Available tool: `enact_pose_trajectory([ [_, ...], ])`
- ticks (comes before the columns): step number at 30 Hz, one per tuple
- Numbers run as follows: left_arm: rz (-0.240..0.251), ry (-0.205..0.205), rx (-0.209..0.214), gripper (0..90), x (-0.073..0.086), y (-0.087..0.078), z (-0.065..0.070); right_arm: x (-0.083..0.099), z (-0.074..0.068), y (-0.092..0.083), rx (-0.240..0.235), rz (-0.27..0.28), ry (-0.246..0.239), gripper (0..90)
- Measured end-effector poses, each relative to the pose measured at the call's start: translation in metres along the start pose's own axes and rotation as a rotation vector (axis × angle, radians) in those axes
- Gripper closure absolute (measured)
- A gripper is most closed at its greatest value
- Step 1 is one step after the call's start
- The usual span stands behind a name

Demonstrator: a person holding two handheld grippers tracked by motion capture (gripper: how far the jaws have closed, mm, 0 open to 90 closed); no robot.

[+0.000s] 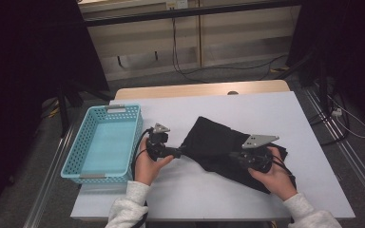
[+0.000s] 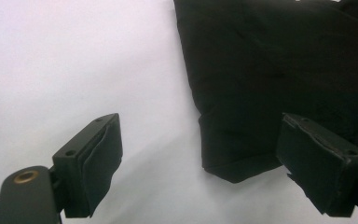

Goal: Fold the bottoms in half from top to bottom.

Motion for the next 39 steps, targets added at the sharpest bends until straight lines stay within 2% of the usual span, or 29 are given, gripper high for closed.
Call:
enact_pose_trajectory([
  [3,-0.002,-0.001,0.002,14.5,0.000,0.000,-0.001,0.007,0.001,-0.005,-0.004,-0.006,0.016,88.9],
  [9,-0.002,-0.010,0.008,14.2,-0.001,0.001,0.001,0.015,0.001,-0.011,0.002,-0.018,0.019,88.9],
  [39,0.000,-0.006,0.010,13.7,-0.004,0.004,0.003,0.028,0.005,-0.032,0.021,-0.009,0.042,89.0],
])
Point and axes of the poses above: each handheld gripper's, and its own axes: y roughly forward along the jaws, x roughly out of its underside, z roughly to its right, the point moved 7 cm from there along y, roughly forward along the jaws, and after that the axes turned 11 degrees about -y, right-handed, at the moved point
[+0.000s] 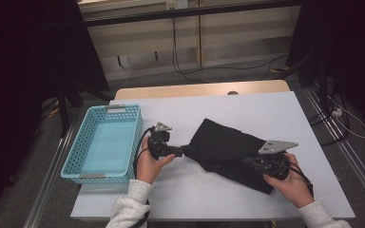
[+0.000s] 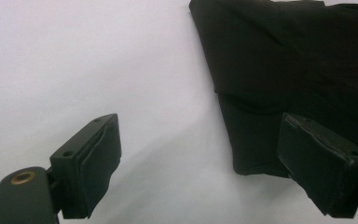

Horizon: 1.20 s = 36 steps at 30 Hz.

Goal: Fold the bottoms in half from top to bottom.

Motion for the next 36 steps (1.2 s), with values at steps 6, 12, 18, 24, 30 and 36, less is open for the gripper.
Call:
enact_pose_trajectory([
  [6,0.001,0.002,-0.001,13.7,-0.001,0.000,0.000,0.001,0.000,-0.001,0.002,-0.002,0.002,89.0],
  [12,-0.008,0.003,0.003,13.7,0.000,0.000,0.001,0.001,0.001,-0.005,0.007,0.002,0.001,89.0],
  [18,-0.008,0.005,0.005,13.7,0.000,-0.001,0.002,0.007,0.001,-0.015,0.013,0.000,0.005,89.0],
  [24,-0.009,0.012,0.004,13.7,0.000,0.001,0.004,0.013,-0.002,-0.017,0.015,-0.025,-0.023,76.7],
  [30,-0.011,0.013,0.003,13.7,0.001,-0.001,0.004,0.002,0.028,-0.010,0.093,-0.003,0.022,61.5],
  [36,-0.008,0.013,0.003,13.7,0.002,-0.002,0.003,0.002,0.063,0.014,0.198,-0.054,0.057,57.6],
])
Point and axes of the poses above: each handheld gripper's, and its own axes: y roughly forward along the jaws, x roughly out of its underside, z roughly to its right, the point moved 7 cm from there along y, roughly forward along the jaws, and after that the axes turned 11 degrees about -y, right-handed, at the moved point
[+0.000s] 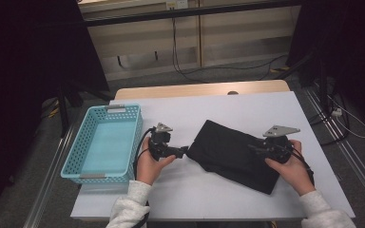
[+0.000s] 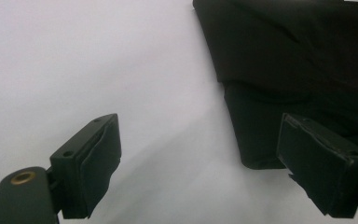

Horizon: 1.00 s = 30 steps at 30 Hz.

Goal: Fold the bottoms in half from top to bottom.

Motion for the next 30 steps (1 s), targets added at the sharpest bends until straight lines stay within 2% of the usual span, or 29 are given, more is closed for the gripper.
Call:
enact_pose_trajectory([
  [4,-0.001,-0.003,-0.002,13.7,0.001,0.000,-0.001,0.000,0.008,0.017,0.024,-0.030,0.001,59.2],
  [6,0.000,-0.002,-0.002,13.7,0.001,0.000,0.000,-0.002,0.009,0.024,0.001,-0.031,0.003,64.4],
  [7,0.000,-0.003,0.000,13.8,0.001,0.001,0.001,-0.002,0.008,0.027,-0.006,-0.041,-0.003,72.2],
  [9,-0.002,0.003,0.001,13.8,0.001,0.001,0.001,0.000,0.006,0.034,-0.018,-0.080,-0.002,77.6],
  [10,-0.002,0.004,-0.001,13.7,0.001,0.001,0.002,-0.001,0.005,0.035,-0.031,-0.064,0.001,85.7],
  [11,-0.003,0.004,0.001,13.8,0.001,0.001,0.002,-0.003,0.004,0.034,-0.039,-0.057,0.000,88.6],
  [12,-0.005,0.003,0.004,13.8,0.001,0.001,0.002,-0.005,0.003,0.031,-0.032,-0.064,-0.017,88.9],
  [13,-0.005,0.004,0.004,13.8,0.001,0.001,0.002,-0.007,0.002,0.029,-0.043,-0.067,-0.030,89.0],
  [15,0.004,0.002,0.004,13.8,0.000,0.000,0.002,-0.017,0.002,0.021,-0.034,-0.039,-0.055,89.1],
  [16,0.007,0.004,0.001,13.8,-0.001,0.000,0.002,-0.024,0.002,0.018,-0.047,-0.015,-0.048,89.1],
  [17,0.006,0.004,0.002,13.8,-0.001,0.000,0.002,-0.029,0.003,0.018,-0.039,-0.007,-0.051,89.1],
  [20,0.003,0.003,0.006,13.9,-0.001,-0.001,0.002,-0.037,0.008,0.023,-0.026,-0.009,-0.067,88.9],
  [22,0.005,0.000,0.009,13.9,-0.002,-0.001,0.002,-0.031,0.013,0.036,0.000,-0.053,-0.069,86.7],
  [24,0.005,-0.001,0.011,14.0,-0.001,0.000,0.002,-0.023,0.014,0.046,-0.009,-0.090,-0.039,75.7],
  [25,0.009,-0.001,0.010,14.0,-0.001,0.000,0.001,-0.021,0.016,0.048,0.010,-0.095,-0.035,69.5],
  [27,0.005,0.003,0.006,14.0,-0.001,-0.001,0.000,-0.021,0.017,0.050,0.006,-0.080,-0.007,62.0],
  [28,0.001,-0.004,0.008,14.0,-0.001,-0.001,-0.001,-0.021,0.017,0.050,0.015,-0.077,-0.001,58.9],
  [30,-0.001,-0.002,0.004,14.0,0.000,-0.002,-0.002,-0.021,0.016,0.053,0.007,-0.086,-0.013,60.9],
])
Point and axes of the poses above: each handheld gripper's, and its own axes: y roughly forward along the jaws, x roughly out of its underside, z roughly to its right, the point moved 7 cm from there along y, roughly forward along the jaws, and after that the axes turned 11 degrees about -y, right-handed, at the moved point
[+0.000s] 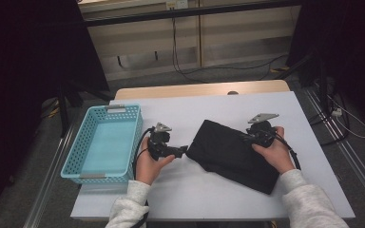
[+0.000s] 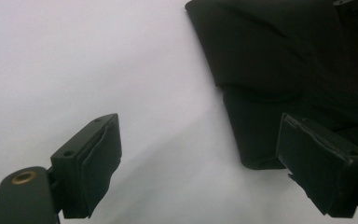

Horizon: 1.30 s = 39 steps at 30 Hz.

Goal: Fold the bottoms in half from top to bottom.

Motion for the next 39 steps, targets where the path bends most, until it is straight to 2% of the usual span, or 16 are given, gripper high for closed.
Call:
enact_pose_trajectory([
  [2,0.005,-0.003,0.001,14.0,0.000,0.000,0.000,0.001,-0.001,0.003,-0.009,-0.007,0.001,65.3],
  [3,0.006,0.001,-0.001,14.0,-0.001,0.000,0.000,0.002,-0.001,0.003,-0.018,-0.007,0.027,67.3],
  [4,0.020,-0.001,-0.019,14.0,-0.001,0.000,0.000,0.002,-0.001,0.003,-0.024,-0.008,0.048,73.3],
  [5,0.015,-0.002,-0.005,14.0,-0.001,0.000,0.000,0.002,-0.002,0.003,-0.045,-0.004,0.051,80.5],
  [7,0.004,0.001,0.000,14.0,0.000,0.000,0.000,0.001,-0.003,0.002,-0.032,-0.011,0.037,82.3],
  [9,0.004,-0.004,0.006,14.0,0.000,0.001,0.000,0.000,-0.005,0.001,-0.027,-0.025,0.018,82.9],
  [13,0.011,-0.007,0.006,14.0,-0.001,0.001,0.001,-0.001,-0.002,-0.004,-0.039,-0.011,0.052,83.3],
  [16,0.011,0.004,-0.004,14.0,-0.002,0.000,0.000,-0.001,-0.001,-0.014,-0.054,0.000,0.067,83.3],
  [21,0.012,-0.001,-0.001,14.0,-0.002,0.000,0.000,0.003,0.004,-0.028,-0.056,0.019,0.094,83.3],
  [22,0.009,0.009,-0.001,14.0,-0.002,-0.001,0.000,0.003,0.005,-0.030,-0.056,0.019,0.096,83.3],
  [26,0.013,0.002,0.002,14.0,-0.003,-0.001,0.003,0.005,0.005,-0.039,-0.043,0.021,0.082,83.2],
  [27,0.011,0.019,-0.012,14.0,-0.003,-0.001,0.002,0.006,0.005,-0.041,-0.044,0.021,0.083,83.2],
  [30,0.012,0.011,-0.005,14.0,-0.003,-0.001,0.003,0.011,0.004,-0.045,-0.043,0.024,0.075,83.1],
  [39,0.011,0.015,-0.002,13.8,-0.003,0.003,0.004,0.027,0.005,-0.049,-0.050,0.028,0.101,83.1],
])
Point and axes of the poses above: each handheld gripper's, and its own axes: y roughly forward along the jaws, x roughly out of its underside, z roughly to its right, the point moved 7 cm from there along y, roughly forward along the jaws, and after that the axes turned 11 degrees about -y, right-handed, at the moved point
